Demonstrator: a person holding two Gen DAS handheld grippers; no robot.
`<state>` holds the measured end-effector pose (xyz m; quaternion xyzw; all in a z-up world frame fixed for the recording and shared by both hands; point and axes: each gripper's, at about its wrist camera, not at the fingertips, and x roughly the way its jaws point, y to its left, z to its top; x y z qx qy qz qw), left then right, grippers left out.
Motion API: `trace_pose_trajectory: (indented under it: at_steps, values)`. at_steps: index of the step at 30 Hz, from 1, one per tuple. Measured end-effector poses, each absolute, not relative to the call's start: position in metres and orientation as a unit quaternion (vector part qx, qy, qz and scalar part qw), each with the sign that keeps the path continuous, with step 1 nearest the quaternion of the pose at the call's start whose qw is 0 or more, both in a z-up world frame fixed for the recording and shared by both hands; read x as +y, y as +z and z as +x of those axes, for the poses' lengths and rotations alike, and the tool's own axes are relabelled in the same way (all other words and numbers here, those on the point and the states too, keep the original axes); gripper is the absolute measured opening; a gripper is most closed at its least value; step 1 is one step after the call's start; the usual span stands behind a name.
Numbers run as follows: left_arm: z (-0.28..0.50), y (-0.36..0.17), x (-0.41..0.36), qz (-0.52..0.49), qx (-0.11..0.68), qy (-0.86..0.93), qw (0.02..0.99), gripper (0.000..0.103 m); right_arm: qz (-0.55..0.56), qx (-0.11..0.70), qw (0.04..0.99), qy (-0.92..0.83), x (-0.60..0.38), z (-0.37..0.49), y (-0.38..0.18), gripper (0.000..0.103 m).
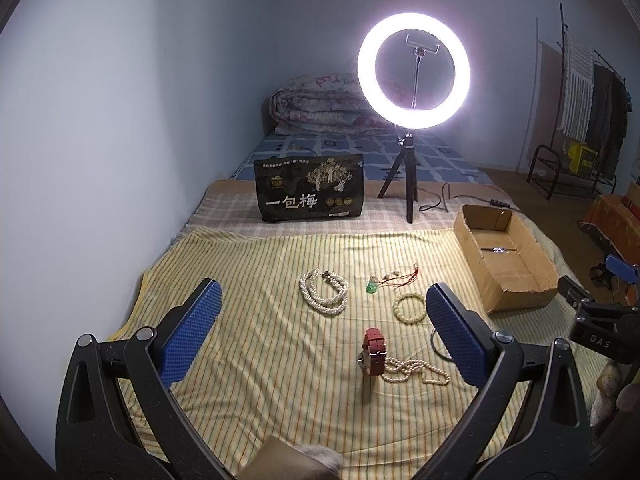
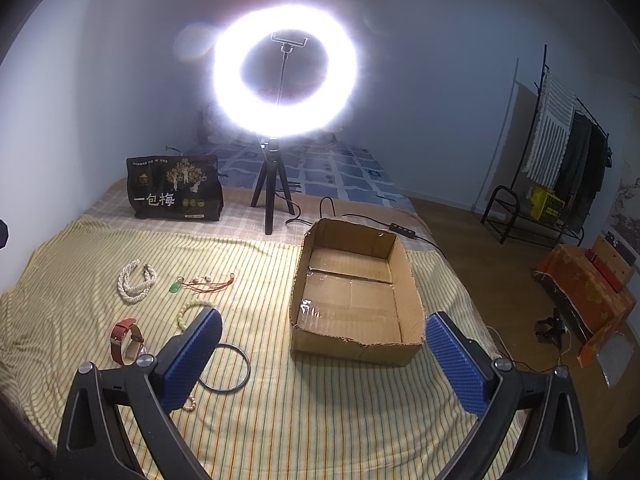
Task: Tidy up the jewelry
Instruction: 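Move the left tool to the red watch while the right tool approaches the black bangle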
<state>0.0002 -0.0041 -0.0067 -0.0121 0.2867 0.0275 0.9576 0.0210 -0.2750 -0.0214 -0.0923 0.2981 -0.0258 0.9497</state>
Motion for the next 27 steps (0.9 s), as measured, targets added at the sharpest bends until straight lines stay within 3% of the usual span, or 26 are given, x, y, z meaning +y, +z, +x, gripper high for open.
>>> trace_pose_trajectory:
  at_steps: [18,21,24,27]
  values:
    - [0.035,-0.059,0.026,-0.052,0.405,-0.004,0.913,0.103,-0.146,0.354,0.920,0.081,-0.267,0.042,-0.067,0.102]
    - [0.043,-0.065,0.023,-0.066,0.419,-0.020,0.905,0.099,-0.163,0.369,0.909,0.109,-0.259,0.045,-0.074,0.099]
    - [0.052,-0.071,0.012,-0.053,0.438,-0.032,0.897,0.087,-0.177,0.392,0.893,0.130,-0.251,0.049,-0.082,0.097]
    - [0.060,-0.076,0.001,-0.049,0.451,-0.043,0.890,0.085,-0.171,0.424,0.874,0.164,-0.247,0.056,-0.093,0.095]
